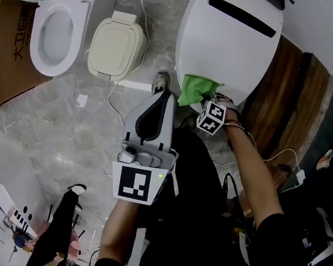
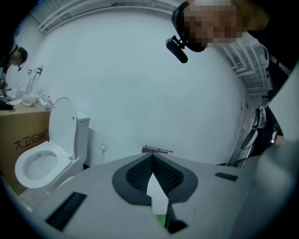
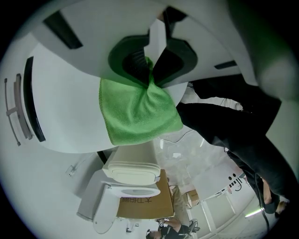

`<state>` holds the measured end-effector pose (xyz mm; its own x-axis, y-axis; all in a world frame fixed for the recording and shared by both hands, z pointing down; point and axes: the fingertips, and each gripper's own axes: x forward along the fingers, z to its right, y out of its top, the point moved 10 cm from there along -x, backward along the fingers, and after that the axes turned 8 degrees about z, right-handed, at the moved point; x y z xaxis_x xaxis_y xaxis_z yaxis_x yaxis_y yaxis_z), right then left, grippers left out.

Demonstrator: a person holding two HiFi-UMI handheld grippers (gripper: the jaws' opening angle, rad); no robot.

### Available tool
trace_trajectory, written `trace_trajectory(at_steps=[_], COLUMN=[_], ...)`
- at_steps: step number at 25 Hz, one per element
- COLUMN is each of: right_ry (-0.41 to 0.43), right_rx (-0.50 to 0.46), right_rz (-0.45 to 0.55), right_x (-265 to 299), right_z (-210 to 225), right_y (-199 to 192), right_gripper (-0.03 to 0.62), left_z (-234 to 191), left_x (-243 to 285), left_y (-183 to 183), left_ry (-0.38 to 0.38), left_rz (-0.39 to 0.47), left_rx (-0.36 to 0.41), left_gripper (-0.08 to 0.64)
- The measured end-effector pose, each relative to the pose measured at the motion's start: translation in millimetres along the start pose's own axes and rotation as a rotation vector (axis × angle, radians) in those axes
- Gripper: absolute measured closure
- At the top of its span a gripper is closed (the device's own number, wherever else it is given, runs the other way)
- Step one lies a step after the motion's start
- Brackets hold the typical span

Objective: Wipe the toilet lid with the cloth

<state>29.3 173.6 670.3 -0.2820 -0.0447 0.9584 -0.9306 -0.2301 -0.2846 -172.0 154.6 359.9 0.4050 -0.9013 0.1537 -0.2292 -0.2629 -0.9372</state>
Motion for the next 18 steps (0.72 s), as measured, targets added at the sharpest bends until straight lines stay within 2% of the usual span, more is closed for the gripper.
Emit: trace_trajectory(at_steps=[6,9,14,18], right_ry=[0.025,0.0,-0.089,-0.224], right_rx=[0.055,0.06,0.194,0.311], right_rz=[-0.042,-0.084,-0.046,0.008], right_x=[-7,-17,-73,-139], right_z=[-14,-14,-11,1], right_y=[-33,-53,-80,-92], right_gripper=[0.555,0.555,0.555,0.555], left_z=[26,37,57,82], left_x=[-3,-2,0,4], left_y=[0,7,40,72], left_ry=[-0.039,-0.064,-0.092,-0.12], left_rz=[-0.018,-0.021,0.01,0.02], left_rx=[0.023,0.046,0.081,0.109], left_gripper=[0.551,0.551,0.551,0.551])
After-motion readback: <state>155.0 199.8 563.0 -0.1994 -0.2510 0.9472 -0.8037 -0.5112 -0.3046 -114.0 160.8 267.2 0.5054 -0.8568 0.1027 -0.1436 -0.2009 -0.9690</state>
